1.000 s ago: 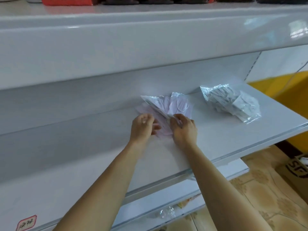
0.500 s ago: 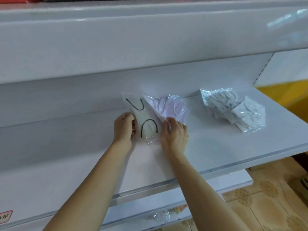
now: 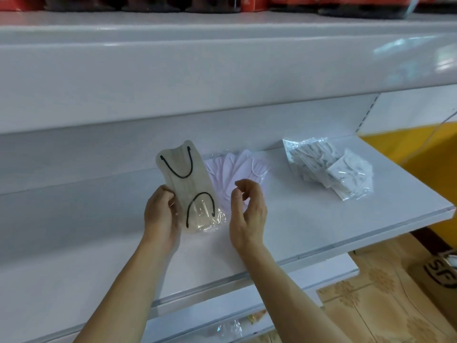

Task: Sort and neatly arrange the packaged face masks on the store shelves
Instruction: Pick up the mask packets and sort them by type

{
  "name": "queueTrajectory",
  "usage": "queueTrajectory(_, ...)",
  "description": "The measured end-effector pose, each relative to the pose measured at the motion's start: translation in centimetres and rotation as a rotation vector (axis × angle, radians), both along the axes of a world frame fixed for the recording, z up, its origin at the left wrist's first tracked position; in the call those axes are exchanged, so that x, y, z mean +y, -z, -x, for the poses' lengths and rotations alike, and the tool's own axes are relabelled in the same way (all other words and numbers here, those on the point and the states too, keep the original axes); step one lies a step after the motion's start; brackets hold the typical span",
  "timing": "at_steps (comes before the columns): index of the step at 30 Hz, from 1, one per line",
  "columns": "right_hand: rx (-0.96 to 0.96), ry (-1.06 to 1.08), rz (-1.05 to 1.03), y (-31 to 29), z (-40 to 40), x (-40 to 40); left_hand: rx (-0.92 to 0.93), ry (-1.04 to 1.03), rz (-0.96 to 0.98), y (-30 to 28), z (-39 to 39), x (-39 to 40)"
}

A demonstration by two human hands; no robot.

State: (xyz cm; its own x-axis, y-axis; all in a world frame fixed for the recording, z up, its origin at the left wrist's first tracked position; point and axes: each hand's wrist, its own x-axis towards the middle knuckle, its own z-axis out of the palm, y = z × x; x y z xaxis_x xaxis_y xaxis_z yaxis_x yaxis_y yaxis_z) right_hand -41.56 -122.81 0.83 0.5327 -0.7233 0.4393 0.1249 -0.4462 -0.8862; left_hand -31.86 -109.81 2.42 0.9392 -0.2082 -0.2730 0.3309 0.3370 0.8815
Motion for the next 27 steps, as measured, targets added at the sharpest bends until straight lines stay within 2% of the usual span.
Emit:
queueTrajectory(3, 0.158, -0.201, 0.002, -0.5, -0.1, 0.4, -0.036, 0.049, -0.018, 0.4, 0.4, -0.1)
queueTrajectory(6, 0.213, -0.223, 0.015, -0.2, -0.5, 1.5, -0.086, 0.057, -0.083, 0.4, 0.5, 0.1)
queueTrajectory(9, 0.248, -0.232, -0.071, -0.1, -1.9, 4.1, -0.142, -0.068, -0.197, -0.8, 0.1, 2.3)
queueTrajectory(12, 0.319, -0.351, -0.102, -1.0, -4.9, 8.2, -0.175, -0.24, -0.312, -0.6, -1.9, 8.2)
queueTrajectory(15, 0.415, -0.466, -0.001, -2.0, -9.0, 12.4, -0.333, -0.322, -0.559, 0.6, -3.9, 16.2)
queueTrajectory(18, 0.651, -0.57, 0.172, -2.0, -13.0, 16.0, -0.436, -0.246, -0.906, 1.4, -5.4, 24.3)
queueTrajectory(20, 0.815, -0.519, 0.329, -1.9, -14.3, 18.1, -0.503, -0.175, -1.168, 1.5, -6.2, 29.7)
queueTrajectory(22, 0.863, -0.348, 0.452, -2.0, -14.2, 20.2, -0.538, -0.139, -1.391, 1.0, -6.6, 34.4)
queueTrajectory(24, 0.829, -0.285, 0.484, -2.6, -13.7, 23.5, -0.502, -0.131, -1.476, 0.4, -6.7, 39.1)
queueTrajectory(27, 0.773, -0.351, 0.513, -2.9, -13.5, 30.9, -0.449, -0.15, -1.52, -0.3, -6.6, 46.2)
